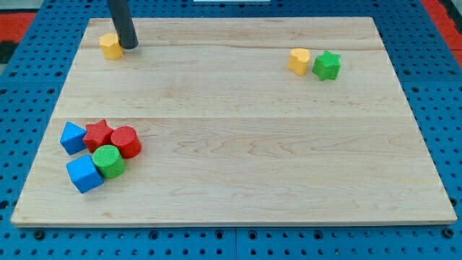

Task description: Move your arm towards bottom center

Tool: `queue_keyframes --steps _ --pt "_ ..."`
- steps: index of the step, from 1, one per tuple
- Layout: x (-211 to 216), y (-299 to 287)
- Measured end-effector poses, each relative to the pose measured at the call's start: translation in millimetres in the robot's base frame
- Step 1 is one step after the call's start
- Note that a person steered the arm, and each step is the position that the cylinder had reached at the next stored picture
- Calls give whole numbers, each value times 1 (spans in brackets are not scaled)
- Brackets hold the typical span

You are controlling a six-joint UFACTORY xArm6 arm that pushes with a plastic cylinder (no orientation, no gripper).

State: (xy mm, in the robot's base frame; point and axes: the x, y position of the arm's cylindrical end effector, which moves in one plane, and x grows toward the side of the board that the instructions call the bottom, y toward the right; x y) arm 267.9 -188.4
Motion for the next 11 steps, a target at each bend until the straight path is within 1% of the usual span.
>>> queue_keyframes --steps 1,2,4,5,6,8,9,11 --pt "0 18" --pt "3 75" --pt "6 124" --pt "6 159" --pt "29 158" --pt "130 157" --pt "149 153" --pt "149 153"
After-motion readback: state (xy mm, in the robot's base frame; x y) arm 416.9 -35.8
